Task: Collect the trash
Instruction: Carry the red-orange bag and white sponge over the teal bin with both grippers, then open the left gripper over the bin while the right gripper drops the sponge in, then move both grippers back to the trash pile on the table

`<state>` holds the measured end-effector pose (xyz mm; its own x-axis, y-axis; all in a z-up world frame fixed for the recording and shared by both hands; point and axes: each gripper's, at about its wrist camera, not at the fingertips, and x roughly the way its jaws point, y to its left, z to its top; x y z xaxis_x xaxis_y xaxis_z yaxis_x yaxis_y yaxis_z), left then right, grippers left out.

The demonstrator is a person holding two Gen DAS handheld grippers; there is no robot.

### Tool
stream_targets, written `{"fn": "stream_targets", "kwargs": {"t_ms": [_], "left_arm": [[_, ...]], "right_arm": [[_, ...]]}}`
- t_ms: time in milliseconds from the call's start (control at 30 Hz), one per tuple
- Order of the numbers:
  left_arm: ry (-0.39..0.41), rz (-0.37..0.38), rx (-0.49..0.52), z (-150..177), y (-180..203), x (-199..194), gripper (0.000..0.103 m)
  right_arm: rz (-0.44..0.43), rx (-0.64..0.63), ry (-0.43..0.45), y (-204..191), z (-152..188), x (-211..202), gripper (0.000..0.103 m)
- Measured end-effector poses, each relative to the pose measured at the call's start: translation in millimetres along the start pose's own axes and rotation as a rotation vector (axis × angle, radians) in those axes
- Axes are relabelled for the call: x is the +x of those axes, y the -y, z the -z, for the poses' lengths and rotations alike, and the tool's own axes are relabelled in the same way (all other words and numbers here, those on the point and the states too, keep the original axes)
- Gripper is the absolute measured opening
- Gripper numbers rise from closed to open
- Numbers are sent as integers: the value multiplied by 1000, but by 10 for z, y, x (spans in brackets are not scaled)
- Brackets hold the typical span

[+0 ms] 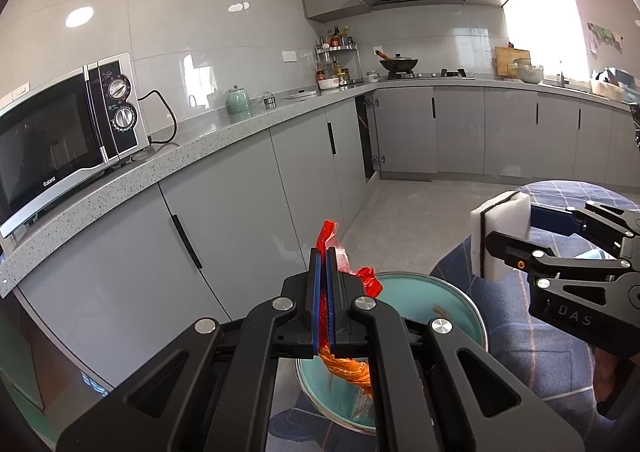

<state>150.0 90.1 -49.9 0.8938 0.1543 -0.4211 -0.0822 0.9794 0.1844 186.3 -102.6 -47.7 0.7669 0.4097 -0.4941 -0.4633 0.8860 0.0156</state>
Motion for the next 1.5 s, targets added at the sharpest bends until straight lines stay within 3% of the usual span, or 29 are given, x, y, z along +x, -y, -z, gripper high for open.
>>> {"fn": "stream_targets", "kwargs": {"t_ms": [200,267,300,333,433,500,567,633,900,1100,1500], "left_arm": [[-12,-4,-23,-6,-64,39,10],[-15,-10,-31,-2,-85,52,26],[-15,-17,-33,2,-92,56,41],[-12,-25,-35,5,-100,55,47],[-13,-23,-34,4,-107,53,48],[-8,-26,-41,0,-119,43,60],[-2,-26,-44,-10,-122,28,63],[-1,-25,-48,-12,-126,21,72],[8,-39,-57,-15,-123,-23,81],[9,-32,-38,-24,-34,-64,81],[23,33,32,-69,432,-212,86]], "right_arm": [[-9,-5,-10,-41,5,59,50],[-9,-8,-14,-54,11,79,51],[-16,-9,-20,-56,12,95,51],[-16,-11,-22,-66,18,106,52],[-14,-14,-30,-84,34,141,53],[-11,-14,-31,-85,47,150,56],[-17,-10,-33,-78,57,155,62],[-17,-17,-39,-91,66,165,62],[-7,-8,-38,-84,81,86,62],[11,-1,-16,-48,79,-119,64],[104,7,23,340,225,-866,68]]}}
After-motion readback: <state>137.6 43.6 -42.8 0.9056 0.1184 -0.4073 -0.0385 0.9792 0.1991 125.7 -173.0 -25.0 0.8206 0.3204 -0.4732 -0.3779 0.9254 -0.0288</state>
